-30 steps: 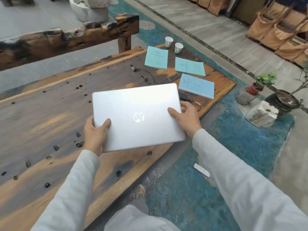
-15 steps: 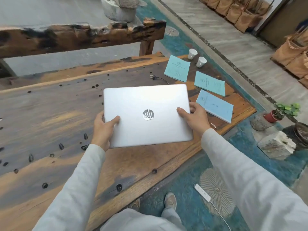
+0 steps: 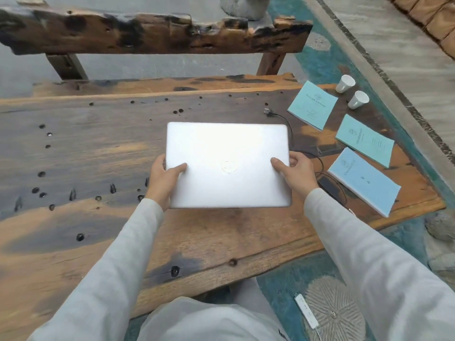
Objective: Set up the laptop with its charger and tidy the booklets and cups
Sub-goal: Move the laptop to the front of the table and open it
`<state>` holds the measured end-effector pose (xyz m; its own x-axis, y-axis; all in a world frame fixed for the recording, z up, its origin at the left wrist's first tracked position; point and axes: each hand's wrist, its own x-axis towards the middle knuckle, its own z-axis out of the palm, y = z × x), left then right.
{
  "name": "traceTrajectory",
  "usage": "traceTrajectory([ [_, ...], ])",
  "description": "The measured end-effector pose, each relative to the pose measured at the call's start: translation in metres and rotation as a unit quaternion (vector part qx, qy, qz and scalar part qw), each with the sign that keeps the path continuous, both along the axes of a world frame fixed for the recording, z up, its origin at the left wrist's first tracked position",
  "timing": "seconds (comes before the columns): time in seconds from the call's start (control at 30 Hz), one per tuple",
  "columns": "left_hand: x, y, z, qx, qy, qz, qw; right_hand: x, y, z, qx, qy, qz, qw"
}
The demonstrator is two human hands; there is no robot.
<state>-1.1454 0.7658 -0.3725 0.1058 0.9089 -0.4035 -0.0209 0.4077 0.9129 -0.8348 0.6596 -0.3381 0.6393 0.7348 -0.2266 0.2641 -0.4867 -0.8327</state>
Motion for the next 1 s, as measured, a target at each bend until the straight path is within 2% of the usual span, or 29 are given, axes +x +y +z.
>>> traceTrajectory([
  [0.13, 0.012, 0.001, -0.015, -0.022, 0.029, 0.016, 0.999, 0.019, 0.022, -0.024, -0.022, 0.046, 0.015, 0.999],
  [0.3, 0.065, 0.028, -0.034, -0.064, 0.053, 0.046, 0.995, 0.074, 0.066, -0.056, -0.050, 0.109, 0.029, 0.992],
  [0.57, 0.133, 0.055, -0.075, -0.134, 0.112, 0.082, 0.981, 0.153, 0.111, -0.120, -0.154, 0.091, 0.129, 0.975],
  [1.0, 0.173, 0.077, -0.159, -0.208, 0.180, 0.112, 0.955, 0.186, 0.144, -0.211, -0.221, 0.100, 0.132, 0.961],
])
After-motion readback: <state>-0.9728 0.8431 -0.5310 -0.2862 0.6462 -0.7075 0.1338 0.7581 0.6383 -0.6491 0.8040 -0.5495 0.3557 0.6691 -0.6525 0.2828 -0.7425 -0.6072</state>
